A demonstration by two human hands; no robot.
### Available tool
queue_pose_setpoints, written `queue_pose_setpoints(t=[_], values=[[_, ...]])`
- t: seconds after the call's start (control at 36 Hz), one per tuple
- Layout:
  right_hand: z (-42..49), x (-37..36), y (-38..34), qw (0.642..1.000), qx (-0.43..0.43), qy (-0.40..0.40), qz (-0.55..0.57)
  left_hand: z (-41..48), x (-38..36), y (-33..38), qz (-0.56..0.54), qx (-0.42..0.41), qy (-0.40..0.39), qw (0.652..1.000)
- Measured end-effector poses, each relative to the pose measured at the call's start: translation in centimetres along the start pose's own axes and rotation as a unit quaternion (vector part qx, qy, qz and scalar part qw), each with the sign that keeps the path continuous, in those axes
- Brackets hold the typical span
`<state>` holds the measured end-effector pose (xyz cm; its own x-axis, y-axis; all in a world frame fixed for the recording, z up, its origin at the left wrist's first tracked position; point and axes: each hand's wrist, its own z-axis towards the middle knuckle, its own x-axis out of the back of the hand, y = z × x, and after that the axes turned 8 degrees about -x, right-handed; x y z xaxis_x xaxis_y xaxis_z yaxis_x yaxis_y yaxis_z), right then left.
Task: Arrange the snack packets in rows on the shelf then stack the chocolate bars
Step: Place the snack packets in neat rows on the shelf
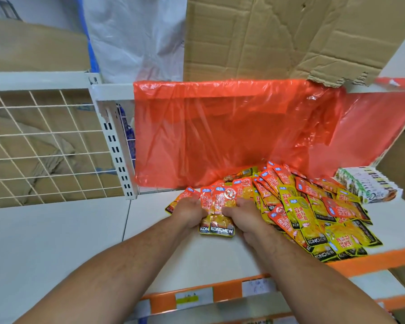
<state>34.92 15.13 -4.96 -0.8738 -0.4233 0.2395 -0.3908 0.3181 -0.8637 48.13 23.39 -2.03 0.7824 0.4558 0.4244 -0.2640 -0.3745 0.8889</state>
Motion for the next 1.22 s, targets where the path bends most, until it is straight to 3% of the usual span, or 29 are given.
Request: queue_pose_setpoints(t=[0.06,0.31,0.58,1.22], values=[[-0.6,-0.8,-0.1,1.0,0.01,-0.01,-0.009,-0.4,0.7,-0.8,0.09,-0.025,-0.004,0.996],[-4.1,-6.1,-1.4,0.997,0.036,-0.051,-0.054,-3.3,6.9,-3.5,-0.108,0.057,0.043,0.992],[-7.9,-14.5,-3.7,0.979,0.058,-0.141,-0.137,-7.3,15.9,-7.7,-0.153,0.079,0.118,0.978],[-25.2,-44.0,-3.9,0.949,0.076,-0.281,-0.121,-21.6,44.2,-24.0,-0.181,0.091,0.285,0.937]])
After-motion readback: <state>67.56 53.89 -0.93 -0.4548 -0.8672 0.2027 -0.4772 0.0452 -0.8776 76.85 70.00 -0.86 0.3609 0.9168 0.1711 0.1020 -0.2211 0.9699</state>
